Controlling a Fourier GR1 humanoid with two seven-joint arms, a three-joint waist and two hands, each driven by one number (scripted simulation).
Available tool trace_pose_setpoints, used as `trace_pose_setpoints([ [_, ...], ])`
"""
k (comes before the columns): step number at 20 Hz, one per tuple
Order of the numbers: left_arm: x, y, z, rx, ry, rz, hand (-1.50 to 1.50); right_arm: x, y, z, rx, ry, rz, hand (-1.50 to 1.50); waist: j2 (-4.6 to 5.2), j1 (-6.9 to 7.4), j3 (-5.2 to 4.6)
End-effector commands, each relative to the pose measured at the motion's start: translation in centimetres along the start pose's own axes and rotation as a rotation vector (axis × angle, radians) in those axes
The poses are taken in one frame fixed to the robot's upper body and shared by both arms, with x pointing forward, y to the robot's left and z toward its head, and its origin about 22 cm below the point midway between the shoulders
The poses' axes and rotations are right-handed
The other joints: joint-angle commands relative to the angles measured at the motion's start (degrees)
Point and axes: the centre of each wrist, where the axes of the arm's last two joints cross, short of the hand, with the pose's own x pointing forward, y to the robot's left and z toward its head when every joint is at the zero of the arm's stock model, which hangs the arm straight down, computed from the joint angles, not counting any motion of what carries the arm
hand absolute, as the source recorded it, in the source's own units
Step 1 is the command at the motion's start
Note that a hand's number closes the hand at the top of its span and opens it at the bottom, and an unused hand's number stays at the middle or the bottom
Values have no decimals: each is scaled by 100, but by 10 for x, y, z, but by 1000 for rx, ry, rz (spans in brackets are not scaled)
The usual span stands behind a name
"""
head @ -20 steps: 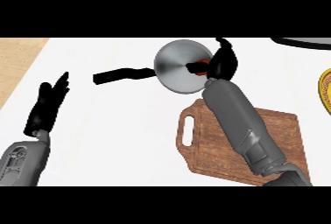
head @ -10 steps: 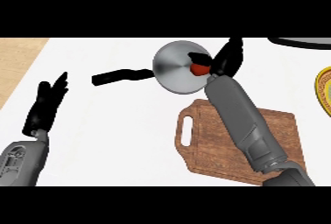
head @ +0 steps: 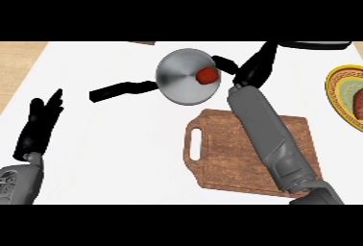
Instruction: Pick the bell pepper from the cutting board and place it in the pan
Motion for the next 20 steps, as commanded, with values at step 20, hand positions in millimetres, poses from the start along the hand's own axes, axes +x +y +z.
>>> trace_pose_setpoints([
  [20,-35,25,21,98,79,19,0,-94,-177,88,89,-46,-74,-150,-172,-685,-24],
])
